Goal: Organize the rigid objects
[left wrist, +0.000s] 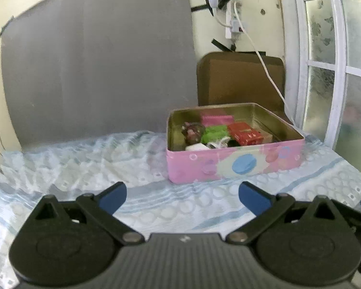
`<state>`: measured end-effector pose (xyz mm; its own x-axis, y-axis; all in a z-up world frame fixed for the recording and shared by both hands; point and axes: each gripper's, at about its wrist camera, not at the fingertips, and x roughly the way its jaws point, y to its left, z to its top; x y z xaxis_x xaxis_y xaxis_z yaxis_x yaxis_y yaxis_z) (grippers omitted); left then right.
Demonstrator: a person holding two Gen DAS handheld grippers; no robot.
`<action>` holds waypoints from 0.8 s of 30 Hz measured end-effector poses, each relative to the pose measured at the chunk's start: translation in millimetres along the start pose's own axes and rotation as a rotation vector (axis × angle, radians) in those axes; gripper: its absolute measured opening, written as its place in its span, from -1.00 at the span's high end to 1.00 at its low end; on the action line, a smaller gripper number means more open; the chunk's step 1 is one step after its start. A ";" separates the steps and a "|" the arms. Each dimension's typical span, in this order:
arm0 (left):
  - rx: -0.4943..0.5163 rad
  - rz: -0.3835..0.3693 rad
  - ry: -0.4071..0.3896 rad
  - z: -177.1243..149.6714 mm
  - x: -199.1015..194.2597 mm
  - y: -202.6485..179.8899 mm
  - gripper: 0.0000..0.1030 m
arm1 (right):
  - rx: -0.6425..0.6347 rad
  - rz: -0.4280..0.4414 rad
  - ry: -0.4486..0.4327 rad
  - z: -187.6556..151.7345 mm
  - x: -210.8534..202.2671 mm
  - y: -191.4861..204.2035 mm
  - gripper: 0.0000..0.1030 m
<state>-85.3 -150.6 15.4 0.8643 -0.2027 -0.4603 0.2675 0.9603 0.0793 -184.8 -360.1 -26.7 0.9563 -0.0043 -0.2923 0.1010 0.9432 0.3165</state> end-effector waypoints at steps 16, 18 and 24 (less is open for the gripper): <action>-0.015 -0.046 -0.058 8.8 -8.5 -5.7 -0.99 | -0.014 -0.037 0.022 -2.5 -5.9 3.5 -1.00; 0.000 -0.035 -0.049 5.4 -7.3 -9.2 -0.99 | -0.018 -0.039 0.018 -4.2 -7.6 2.6 -1.00; 0.055 0.011 -0.021 -6.5 -5.2 -11.6 -0.99 | 0.024 -0.028 0.013 -9.8 -7.8 -1.1 -1.00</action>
<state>-95.7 -159.5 11.1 0.8757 -0.1968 -0.4410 0.2805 0.9506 0.1328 -195.1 -357.8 -33.6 0.9495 -0.0264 -0.3128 0.1347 0.9344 0.3299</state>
